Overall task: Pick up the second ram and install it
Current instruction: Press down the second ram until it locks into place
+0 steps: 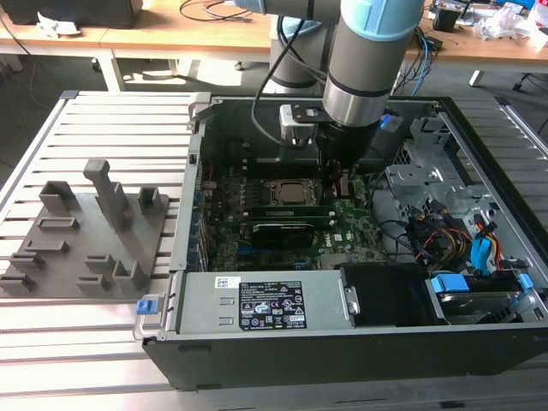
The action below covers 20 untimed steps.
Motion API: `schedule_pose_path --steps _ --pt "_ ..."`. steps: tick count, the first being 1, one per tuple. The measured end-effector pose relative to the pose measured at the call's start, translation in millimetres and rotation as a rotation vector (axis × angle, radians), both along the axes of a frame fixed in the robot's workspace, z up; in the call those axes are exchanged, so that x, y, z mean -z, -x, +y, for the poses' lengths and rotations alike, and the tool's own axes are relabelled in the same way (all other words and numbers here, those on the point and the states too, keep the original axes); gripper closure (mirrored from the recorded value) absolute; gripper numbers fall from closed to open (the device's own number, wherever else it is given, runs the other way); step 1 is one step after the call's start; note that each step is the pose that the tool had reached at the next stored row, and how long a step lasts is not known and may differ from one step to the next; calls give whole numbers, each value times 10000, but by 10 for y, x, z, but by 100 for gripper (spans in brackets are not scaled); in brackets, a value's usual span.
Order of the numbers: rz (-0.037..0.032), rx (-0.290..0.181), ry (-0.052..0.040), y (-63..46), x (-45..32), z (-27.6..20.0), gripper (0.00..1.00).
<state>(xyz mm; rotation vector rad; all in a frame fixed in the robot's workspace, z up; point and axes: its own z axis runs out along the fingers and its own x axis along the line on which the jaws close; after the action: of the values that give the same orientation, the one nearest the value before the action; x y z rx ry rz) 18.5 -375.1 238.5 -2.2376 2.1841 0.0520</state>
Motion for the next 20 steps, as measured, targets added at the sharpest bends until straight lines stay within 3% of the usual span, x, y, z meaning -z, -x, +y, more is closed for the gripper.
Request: schedule_pose_path --steps 3,6,9,14,19,20 --pt "15 -3 10 -1 106 -1 90" --pt "-6 1 -1 2 19 0 90" --pt "-30 -2 -6 124 16 -1 90" --pt "-31 1 -6 565 22 -1 90" --pt "-39 0 -7 941 37 0 90" --pt "-37 -1 -4 974 52 -1 90"
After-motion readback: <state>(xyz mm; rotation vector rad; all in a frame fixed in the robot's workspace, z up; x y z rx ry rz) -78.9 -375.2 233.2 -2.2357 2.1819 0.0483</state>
